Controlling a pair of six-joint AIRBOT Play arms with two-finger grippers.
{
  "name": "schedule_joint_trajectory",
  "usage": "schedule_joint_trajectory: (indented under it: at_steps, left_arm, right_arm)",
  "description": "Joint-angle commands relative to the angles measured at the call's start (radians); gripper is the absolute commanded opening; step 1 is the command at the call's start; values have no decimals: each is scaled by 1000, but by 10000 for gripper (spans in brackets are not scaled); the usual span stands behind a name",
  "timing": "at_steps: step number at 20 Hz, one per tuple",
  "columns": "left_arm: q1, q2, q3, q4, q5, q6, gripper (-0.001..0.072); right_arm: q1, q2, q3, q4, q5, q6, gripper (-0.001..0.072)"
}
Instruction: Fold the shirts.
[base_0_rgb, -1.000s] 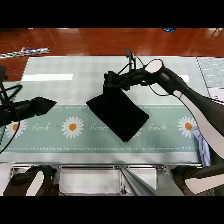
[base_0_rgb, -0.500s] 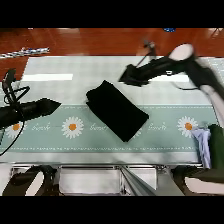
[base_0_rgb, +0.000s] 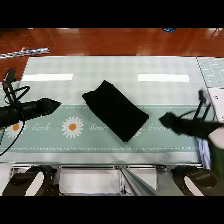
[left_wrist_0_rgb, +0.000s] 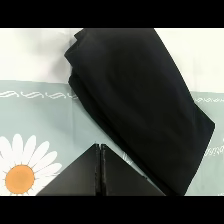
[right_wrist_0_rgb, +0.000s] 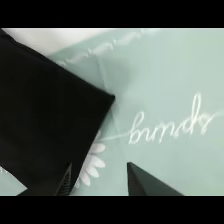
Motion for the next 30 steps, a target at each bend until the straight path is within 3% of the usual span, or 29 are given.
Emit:
schedule_joint_trajectory:
  at_steps: [1, 4, 6, 8, 14, 15, 17, 18, 22, 30]
  left_arm:
    - [0, -1, 0, 0, 0, 0, 16]
    - [0, -1, 0, 0, 0, 0, 16]
    - [0, -1, 0, 0, 0, 0, 16]
    - [0, -1, 0, 0, 0, 0, 16]
    - [0, -1, 0, 0, -4, 0, 16]
    - [0, -1, 0, 0, -3, 0, 16]
    - [0, -1, 0, 0, -3, 0, 16]
    - [0, -1, 0, 0, -3, 0, 16]
    - [0, -1, 0, 0, -3, 0, 16]
    - [0, -1, 0, 0, -3, 0, 16]
  right_arm:
    - [19, 62, -285, 219, -256, 93, 408]
    - [83, -87, -292, 317, -410, 54, 408]
    - [130, -209, -280, 489, -496, -74, 408]
    - [175, -338, -226, 599, -516, -212, 408]
    - [247, -677, 2, 757, -492, -439, 404]
    - [254, -713, 47, 786, -484, -476, 366]
    - [254, -774, 158, 810, -451, -579, 52]
    - [254, -793, 222, 808, -431, -633, 22]
    - [229, -805, 499, 698, -346, -652, 21]
    - [2, -763, 1046, 481, -13, -571, 21]
